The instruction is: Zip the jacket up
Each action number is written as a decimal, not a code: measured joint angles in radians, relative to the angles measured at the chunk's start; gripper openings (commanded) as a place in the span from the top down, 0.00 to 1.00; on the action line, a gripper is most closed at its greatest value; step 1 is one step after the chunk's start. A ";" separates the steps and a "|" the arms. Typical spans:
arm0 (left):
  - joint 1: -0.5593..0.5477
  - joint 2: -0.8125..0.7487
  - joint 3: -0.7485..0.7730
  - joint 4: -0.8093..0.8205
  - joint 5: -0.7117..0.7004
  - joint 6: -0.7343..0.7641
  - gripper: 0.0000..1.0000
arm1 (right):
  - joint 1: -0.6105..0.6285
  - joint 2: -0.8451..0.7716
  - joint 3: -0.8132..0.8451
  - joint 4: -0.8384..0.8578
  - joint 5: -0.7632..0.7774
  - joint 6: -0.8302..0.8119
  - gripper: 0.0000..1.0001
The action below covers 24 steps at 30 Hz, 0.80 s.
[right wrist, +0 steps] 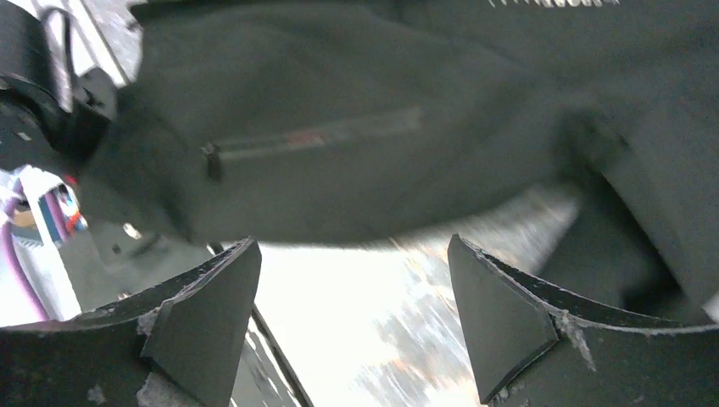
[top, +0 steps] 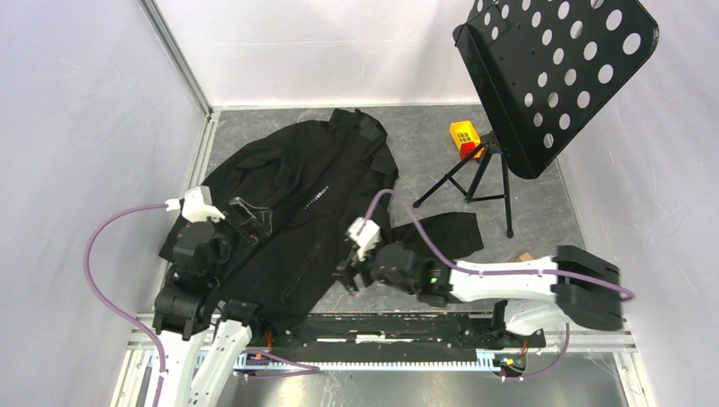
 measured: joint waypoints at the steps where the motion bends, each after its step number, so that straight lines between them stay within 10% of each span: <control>1: 0.000 -0.008 0.009 -0.014 -0.009 0.011 0.00 | 0.038 0.051 0.048 0.016 0.026 -0.005 0.12; 9: 0.000 -0.076 0.125 -0.088 -0.079 0.078 0.00 | 0.164 0.456 0.438 -0.012 0.180 -0.227 0.12; 24: 0.000 -0.088 0.150 -0.101 -0.094 0.096 0.00 | 0.014 0.615 0.411 -0.114 0.235 -0.252 0.14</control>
